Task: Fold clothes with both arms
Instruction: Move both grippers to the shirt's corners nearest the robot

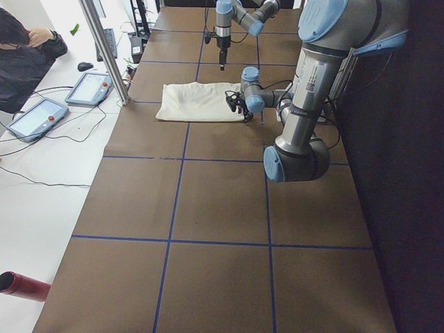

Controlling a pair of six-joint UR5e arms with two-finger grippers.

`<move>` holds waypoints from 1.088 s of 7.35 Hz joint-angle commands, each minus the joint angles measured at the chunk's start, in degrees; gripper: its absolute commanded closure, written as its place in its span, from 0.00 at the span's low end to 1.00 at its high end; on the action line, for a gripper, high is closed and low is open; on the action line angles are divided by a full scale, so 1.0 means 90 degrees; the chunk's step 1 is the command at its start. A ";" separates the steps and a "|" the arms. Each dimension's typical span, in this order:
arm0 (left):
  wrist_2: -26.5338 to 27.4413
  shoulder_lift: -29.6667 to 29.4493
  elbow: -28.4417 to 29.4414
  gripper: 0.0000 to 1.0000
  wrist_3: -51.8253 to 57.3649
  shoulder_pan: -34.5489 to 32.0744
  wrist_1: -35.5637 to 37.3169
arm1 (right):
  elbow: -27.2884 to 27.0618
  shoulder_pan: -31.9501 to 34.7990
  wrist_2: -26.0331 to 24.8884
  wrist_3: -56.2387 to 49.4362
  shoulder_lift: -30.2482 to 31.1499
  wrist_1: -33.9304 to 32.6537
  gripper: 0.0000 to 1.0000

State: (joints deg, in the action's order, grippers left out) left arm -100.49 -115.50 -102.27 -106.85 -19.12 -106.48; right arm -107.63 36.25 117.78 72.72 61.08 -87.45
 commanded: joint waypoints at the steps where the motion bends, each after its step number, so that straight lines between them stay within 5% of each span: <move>1: 0.0178 0.0031 -0.0004 0.89 -0.0002 0.0025 0.0024 | -0.0004 -0.0043 -0.0010 0.0006 0.0020 0.0000 0.00; 2: 0.0188 0.0012 -0.0062 1.00 -0.0002 0.0016 0.0140 | -0.0004 -0.0092 -0.0020 0.0006 0.0030 0.0000 0.00; 4: 0.0179 0.0012 -0.0393 1.00 0.0104 -0.0023 0.0249 | -0.0013 -0.0345 -0.0379 0.0345 0.0020 0.0000 0.00; 8: 0.0159 0.0002 -0.0706 1.00 0.0866 -0.0238 0.0541 | 0.0026 -0.1575 -0.1951 0.2598 0.0059 -0.0059 0.00</move>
State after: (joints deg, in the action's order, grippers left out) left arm -98.98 -115.42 -107.50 -100.70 -20.54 -102.53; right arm -107.59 25.11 103.67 88.93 61.40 -87.91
